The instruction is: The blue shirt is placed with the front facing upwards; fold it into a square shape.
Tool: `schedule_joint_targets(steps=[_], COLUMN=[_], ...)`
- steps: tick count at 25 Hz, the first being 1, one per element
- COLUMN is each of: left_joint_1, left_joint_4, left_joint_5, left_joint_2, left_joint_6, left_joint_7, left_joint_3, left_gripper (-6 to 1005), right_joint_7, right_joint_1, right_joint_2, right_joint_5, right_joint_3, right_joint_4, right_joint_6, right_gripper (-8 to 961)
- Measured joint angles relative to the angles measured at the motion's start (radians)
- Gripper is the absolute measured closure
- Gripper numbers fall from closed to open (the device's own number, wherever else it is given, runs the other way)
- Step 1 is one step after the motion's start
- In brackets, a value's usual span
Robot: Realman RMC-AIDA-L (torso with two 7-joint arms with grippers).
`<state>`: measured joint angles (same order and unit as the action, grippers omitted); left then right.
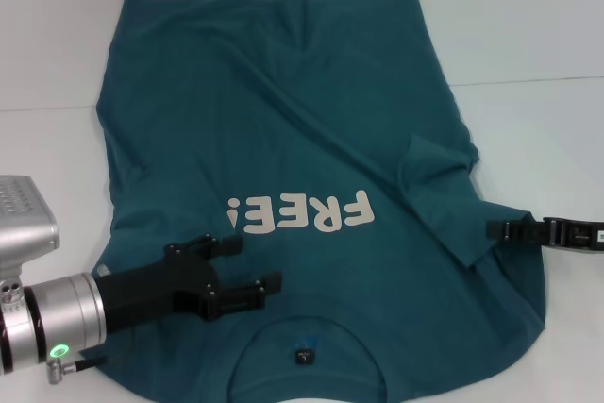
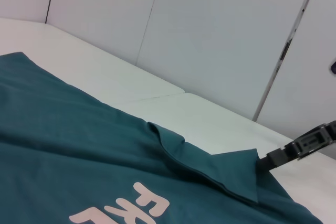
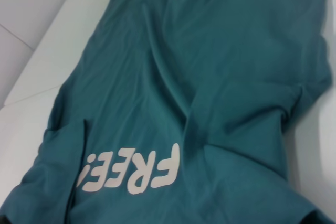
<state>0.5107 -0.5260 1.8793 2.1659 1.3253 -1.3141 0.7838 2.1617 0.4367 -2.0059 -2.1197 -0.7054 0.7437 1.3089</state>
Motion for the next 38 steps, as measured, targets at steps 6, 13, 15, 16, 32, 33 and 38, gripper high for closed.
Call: schedule_joint_targets(steps=[6,13,15,16,32,33,38], left_joint_1=[0.000,0.002,0.002,0.002,0.001,0.001,0.002], left_joint_4=[0.000,0.000,0.000,0.000,0.000,0.000,-0.004], left_joint_5=[0.000,0.000,0.000,0.000,0.000,0.000,0.000], left_joint_2=[0.000,0.000,0.000,0.000,0.000,0.000,0.000], left_joint_6=[0.000,0.000,0.000,0.000,0.000,0.000,0.000], left_joint_7=[0.001,0.002,0.002,0.002,0.004,0.004,0.004], left_joint_3=[0.000,0.000,0.000,0.000,-0.002,-0.002,-0.002], left_gripper=[95,95,95,95,95,95,95], right_joint_7=[-0.011,-0.025,-0.025,-0.025,-0.034,-0.035,-0.036], right_joint_1=[0.019,0.044,0.046,0.046,0.047,0.048,0.051], right_joint_2=[-0.027,-0.041,-0.041,-0.041,-0.041,-0.041,-0.041], right_joint_5=[-0.020,-0.023,-0.023,-0.023,-0.022,-0.022,-0.022], right_joint_3=[-0.003,-0.003,-0.003,-0.003,-0.001,-0.002,-0.003], right_joint_4=[-0.017,-0.036,-0.040,-0.041,-0.041,-0.041,-0.042], right_joint_6=[-0.086,-0.116,-0.117,-0.117,-0.122,-0.122,-0.123], right_gripper=[332,365,454,498,618,651,815])
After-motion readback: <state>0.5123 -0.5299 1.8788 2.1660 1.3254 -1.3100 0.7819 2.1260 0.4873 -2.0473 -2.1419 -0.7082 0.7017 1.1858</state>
